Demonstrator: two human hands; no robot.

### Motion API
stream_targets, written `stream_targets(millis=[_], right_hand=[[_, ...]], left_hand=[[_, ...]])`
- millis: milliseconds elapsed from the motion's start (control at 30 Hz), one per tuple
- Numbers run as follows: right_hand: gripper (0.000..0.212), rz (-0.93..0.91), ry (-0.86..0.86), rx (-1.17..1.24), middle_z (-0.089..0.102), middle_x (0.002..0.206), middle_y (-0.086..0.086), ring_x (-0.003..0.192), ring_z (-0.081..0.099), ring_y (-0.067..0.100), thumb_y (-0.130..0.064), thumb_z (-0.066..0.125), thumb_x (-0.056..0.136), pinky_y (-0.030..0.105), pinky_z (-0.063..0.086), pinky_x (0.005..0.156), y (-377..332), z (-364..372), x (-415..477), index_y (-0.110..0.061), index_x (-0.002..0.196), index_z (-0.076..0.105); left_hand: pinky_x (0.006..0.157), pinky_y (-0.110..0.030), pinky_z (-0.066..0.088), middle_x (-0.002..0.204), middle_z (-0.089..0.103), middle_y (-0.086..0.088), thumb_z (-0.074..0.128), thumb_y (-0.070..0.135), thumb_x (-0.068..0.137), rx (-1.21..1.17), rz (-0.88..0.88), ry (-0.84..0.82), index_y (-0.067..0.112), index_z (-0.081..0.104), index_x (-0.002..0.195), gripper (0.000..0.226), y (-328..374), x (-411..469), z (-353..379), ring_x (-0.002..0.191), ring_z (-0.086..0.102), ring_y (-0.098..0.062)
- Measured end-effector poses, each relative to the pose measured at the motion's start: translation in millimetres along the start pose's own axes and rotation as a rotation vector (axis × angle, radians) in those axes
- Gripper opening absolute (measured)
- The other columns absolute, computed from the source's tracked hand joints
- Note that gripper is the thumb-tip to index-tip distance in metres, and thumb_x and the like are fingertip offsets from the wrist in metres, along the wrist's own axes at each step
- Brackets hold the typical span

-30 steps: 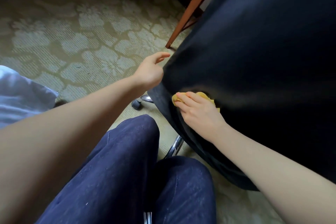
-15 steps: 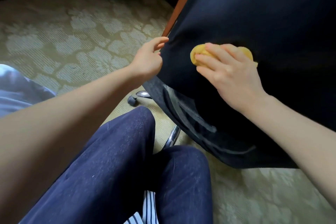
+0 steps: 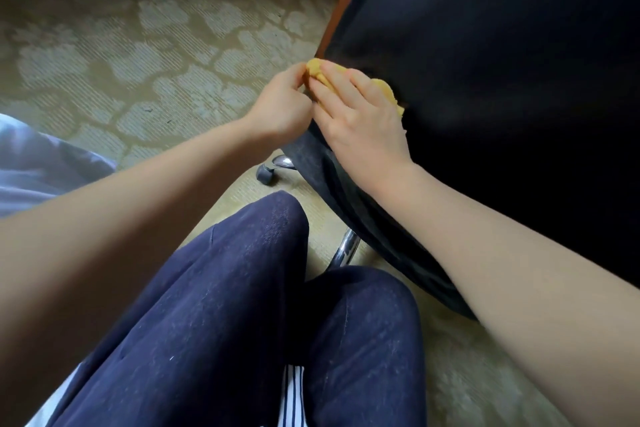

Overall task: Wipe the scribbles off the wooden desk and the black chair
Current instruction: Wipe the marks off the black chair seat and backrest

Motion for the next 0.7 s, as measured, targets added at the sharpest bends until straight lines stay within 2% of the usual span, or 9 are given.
stream_targets(millis=[100,167,200,267,300,433,500,567,700], right_hand=[[0.039,-0.137,-0.196,0.016,0.06,0.129,0.0,0.126,0.05,0.016,-0.024,0.04,0.092,0.029,0.029,0.109,-12.1,21.9,-24.5,-0.012,0.118,0.066],[0.031,-0.231,-0.307,0.007,0.063,0.125,0.002,0.124,0.052,0.018,-0.028,0.065,0.082,0.032,0.031,0.109,-21.1,34.8,-49.5,-0.01,0.107,0.072],[0.03,-0.247,-0.33,-0.002,0.064,0.122,0.004,0.122,0.054,0.02,-0.025,0.073,0.077,0.034,0.03,0.108,-22.5,38.7,-62.0,-0.008,0.101,0.073],[0.028,-0.264,-0.329,0.035,0.066,0.119,0.007,0.12,0.055,0.023,-0.017,0.079,0.07,0.036,0.03,0.107,-19.8,39.9,-85.5,-0.005,0.095,0.075],[0.029,-0.278,-0.347,0.035,0.066,0.119,0.007,0.12,0.055,0.023,-0.016,0.081,0.067,0.036,0.032,0.107,-18.1,37.6,-96.5,-0.006,0.093,0.075],[0.035,-0.291,-0.402,0.01,0.068,0.116,0.002,0.119,0.056,0.018,-0.018,0.089,0.058,0.032,0.034,0.106,-2.3,23.4,-134.1,-0.011,0.09,0.077],[0.038,-0.261,-0.376,0.003,0.069,0.114,0.002,0.115,0.059,0.018,-0.018,0.09,0.054,0.032,0.032,0.106,9.5,8.5,-146.0,-0.009,0.089,0.077],[0.038,-0.242,-0.338,0.039,0.07,0.111,0.004,0.113,0.061,0.02,-0.014,0.09,0.052,0.034,0.039,0.104,20.8,-7.0,-154.6,-0.007,0.086,0.076],[0.035,-0.142,-0.348,0.087,0.072,0.105,0.005,0.108,0.064,0.022,-0.009,0.092,0.047,0.036,0.041,0.102,42.8,-44.8,-167.5,-0.008,0.078,0.077]], left_hand=[[0.088,-0.014,0.037,0.133,0.05,-0.01,0.031,-0.015,0.08,0.075,-0.105,-0.023,0.012,0.043,0.137,0.064,-18.8,2.3,7.4,0.123,0.044,-0.018],[0.095,-0.022,0.039,0.148,0.037,-0.007,0.03,-0.014,0.081,0.102,-0.159,-0.037,0.01,0.03,0.146,0.07,-24.8,-1.4,11.3,0.135,0.035,-0.018],[0.092,-0.022,0.043,0.151,0.033,-0.006,0.03,-0.014,0.081,0.114,-0.17,-0.039,0.011,0.027,0.148,0.071,-25.3,-4.0,12.9,0.134,0.036,-0.016],[0.075,-0.018,0.045,0.153,0.029,-0.004,0.029,-0.013,0.081,0.131,-0.18,-0.043,0.014,0.024,0.149,0.073,-23.6,-8.6,15.2,0.122,0.041,-0.01],[0.074,-0.017,0.044,0.153,0.029,-0.003,0.028,-0.013,0.081,0.136,-0.177,-0.042,0.015,0.024,0.149,0.073,-22.4,-10.6,16.3,0.12,0.042,-0.009],[0.102,-0.018,0.03,0.152,0.031,-0.001,0.026,-0.015,0.081,0.1,-0.157,-0.042,0.013,0.027,0.148,0.072,-14.3,-21.5,25.3,0.14,0.028,-0.014],[0.104,-0.016,0.024,0.152,0.031,0.0,0.026,-0.015,0.08,0.107,-0.133,-0.059,0.013,0.027,0.148,0.074,-7.0,-30.1,31.5,0.141,0.025,-0.014],[0.108,-0.017,0.02,0.153,0.028,0.001,0.027,-0.014,0.079,0.115,-0.111,-0.076,0.014,0.026,0.148,0.075,-1.9,-37.2,36.6,0.142,0.023,-0.013],[0.117,-0.033,0.023,0.151,0.032,0.001,0.031,-0.013,0.078,0.058,-0.074,-0.103,0.013,0.027,0.148,0.075,11.6,-53.8,48.1,0.141,0.027,-0.013]])
Point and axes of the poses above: each hand's wrist, its own x-axis towards the middle knuckle, its own z-axis out of the palm, y = z × x, the point moved 3 cm from there along x, towards the middle knuckle
